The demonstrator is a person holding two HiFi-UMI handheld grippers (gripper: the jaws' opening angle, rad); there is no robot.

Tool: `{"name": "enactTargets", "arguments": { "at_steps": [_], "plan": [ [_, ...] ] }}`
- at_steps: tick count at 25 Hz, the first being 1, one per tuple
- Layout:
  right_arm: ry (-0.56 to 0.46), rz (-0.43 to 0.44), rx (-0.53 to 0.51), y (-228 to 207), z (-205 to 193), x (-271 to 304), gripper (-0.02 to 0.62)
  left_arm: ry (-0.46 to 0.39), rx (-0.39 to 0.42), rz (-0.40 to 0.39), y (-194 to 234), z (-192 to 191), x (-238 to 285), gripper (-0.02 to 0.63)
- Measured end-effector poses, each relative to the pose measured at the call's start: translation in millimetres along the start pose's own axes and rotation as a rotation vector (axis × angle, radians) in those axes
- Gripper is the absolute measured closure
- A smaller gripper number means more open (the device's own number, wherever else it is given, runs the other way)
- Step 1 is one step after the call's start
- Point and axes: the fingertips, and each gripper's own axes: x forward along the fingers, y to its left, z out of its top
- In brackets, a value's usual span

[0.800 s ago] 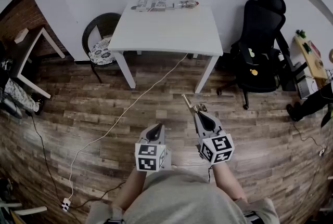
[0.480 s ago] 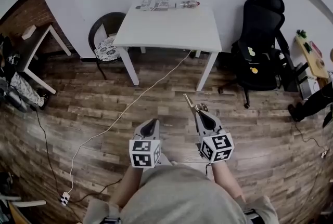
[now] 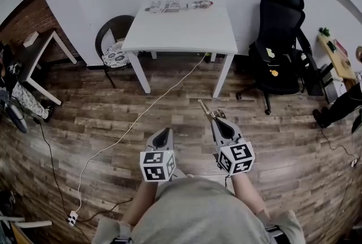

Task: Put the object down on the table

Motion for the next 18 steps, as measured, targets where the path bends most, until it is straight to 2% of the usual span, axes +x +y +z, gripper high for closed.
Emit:
{"name": "enactTargets", "arguments": {
  "at_steps": [10,18],
  "plan": [
    [-0.005,0.019,0.019,7.5,3.8,12.0,0.586,0.010,-0.028,0.031,19.1,-6.1,-4.5,0.591],
    [0.000,0.033,0.029,-1.7,4.8,42.4,0.586,0.027,-0.044,0.037,35.9,-3.4,25.6,0.591]
  ]
}}
